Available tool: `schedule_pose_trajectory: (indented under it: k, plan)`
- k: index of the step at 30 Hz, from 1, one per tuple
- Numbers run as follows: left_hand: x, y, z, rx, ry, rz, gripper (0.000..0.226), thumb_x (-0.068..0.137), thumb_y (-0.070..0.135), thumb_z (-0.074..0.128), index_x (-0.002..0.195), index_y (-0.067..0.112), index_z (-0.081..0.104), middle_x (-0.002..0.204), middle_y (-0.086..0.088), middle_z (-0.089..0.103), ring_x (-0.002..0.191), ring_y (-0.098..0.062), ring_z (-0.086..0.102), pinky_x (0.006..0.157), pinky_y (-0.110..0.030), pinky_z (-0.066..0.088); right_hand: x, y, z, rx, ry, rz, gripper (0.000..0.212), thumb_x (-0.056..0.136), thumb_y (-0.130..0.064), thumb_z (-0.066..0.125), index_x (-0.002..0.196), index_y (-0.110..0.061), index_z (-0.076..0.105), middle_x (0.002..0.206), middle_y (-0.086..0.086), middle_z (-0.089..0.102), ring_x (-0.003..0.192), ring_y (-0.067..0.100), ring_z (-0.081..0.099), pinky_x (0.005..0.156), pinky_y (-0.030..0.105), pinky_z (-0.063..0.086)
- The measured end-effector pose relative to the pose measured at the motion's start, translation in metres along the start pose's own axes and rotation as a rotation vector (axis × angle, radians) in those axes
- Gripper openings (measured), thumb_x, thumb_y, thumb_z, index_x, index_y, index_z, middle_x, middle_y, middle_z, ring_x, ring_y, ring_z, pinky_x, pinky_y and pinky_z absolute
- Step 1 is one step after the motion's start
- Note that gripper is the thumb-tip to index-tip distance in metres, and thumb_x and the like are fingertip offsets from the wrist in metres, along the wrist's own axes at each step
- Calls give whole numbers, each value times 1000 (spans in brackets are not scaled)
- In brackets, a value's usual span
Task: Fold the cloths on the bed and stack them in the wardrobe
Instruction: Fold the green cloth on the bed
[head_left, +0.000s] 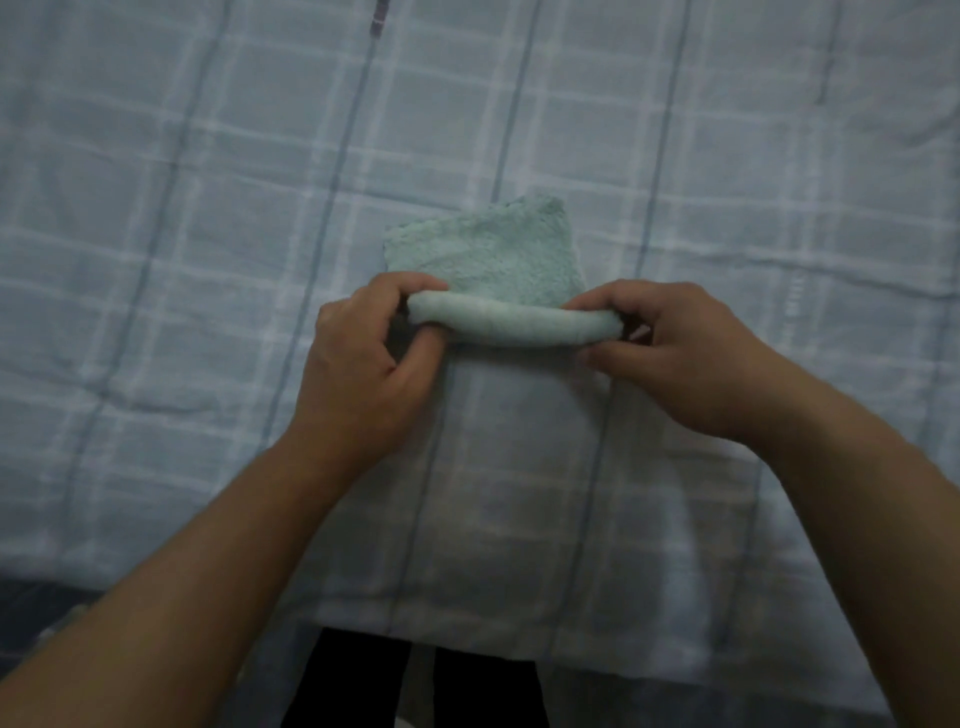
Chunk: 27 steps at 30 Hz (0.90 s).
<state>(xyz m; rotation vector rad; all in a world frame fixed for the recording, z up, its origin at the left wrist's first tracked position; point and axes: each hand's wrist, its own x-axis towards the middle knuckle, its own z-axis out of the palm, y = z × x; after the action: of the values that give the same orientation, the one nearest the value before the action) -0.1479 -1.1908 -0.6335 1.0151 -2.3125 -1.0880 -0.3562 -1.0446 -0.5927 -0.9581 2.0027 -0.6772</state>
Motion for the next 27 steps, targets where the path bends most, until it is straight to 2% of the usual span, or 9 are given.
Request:
schedule_pose_trajectory:
  k: [4, 8, 10, 13, 16, 19, 23, 25, 27]
  plan:
    - [5, 1, 1, -128, 90, -152, 17, 92, 25, 65, 106, 33, 62, 90, 19, 68, 81, 5, 64, 76, -20, 52, 13, -10, -1, 48, 143, -40, 9, 86, -23, 79, 84, -28, 71, 89, -4, 54, 73, 1, 54, 67, 7, 38]
    - [18, 3, 1, -165, 208, -250, 10, 92, 24, 68, 100, 27, 63, 78, 16, 64, 68, 5, 59, 67, -12, 47, 39, -23, 8, 160, 265, 28, 27, 90, -33, 75, 76, -13, 66, 72, -4, 53, 53, -1, 45, 54, 15, 36]
    - [25, 1, -1, -118, 237, -313, 11, 92, 25, 71, 99, 26, 62, 75, 17, 61, 64, 7, 57, 64, -8, 44, 53, -29, 14, 221, 312, 84, 38, 90, -39, 74, 74, -6, 62, 65, -3, 52, 52, 2, 42, 53, 22, 36]
    - [34, -4, -3, -25, 212, -408, 15, 90, 31, 72, 98, 29, 59, 78, 16, 61, 69, 6, 59, 70, -17, 46, 72, -35, 21, 183, 364, 133, 42, 88, -46, 73, 74, -8, 60, 65, -4, 51, 65, 13, 47, 64, 32, 41]
    - [42, -5, -3, 90, 138, -462, 18, 90, 34, 69, 102, 27, 57, 101, 4, 61, 86, -14, 57, 79, -26, 40, 86, -40, 26, 33, 378, 176, 36, 89, -47, 69, 78, -14, 60, 76, 0, 59, 80, 22, 56, 76, 39, 46]
    - [51, 1, -4, 117, 79, -528, 28, 88, 32, 67, 112, 24, 55, 114, 0, 60, 97, -15, 54, 83, -25, 38, 92, -44, 29, -101, 396, 221, 34, 91, -47, 65, 91, -14, 60, 98, 8, 65, 98, 28, 58, 77, 31, 40]
    - [58, 14, -9, 134, -48, -559, 57, 77, 47, 63, 128, 20, 57, 122, -4, 63, 115, -27, 60, 100, -41, 49, 94, -49, 24, -48, 404, 340, 47, 89, -46, 71, 116, -10, 59, 117, 10, 63, 112, 29, 57, 90, 32, 43]
    - [63, 20, -13, 142, -124, -575, 63, 75, 49, 62, 131, 20, 58, 125, -5, 64, 116, -27, 61, 100, -41, 50, 97, -52, 21, -16, 357, 403, 46, 87, -45, 73, 114, -10, 62, 113, 11, 62, 108, 27, 58, 96, 38, 46]
    - [66, 26, -16, 36, -145, -635, 55, 77, 41, 68, 127, 19, 60, 116, -2, 68, 107, -22, 65, 94, -35, 54, 95, -61, 19, 99, 306, 454, 32, 86, -38, 75, 102, -12, 66, 99, 7, 60, 95, 23, 57, 88, 39, 51]
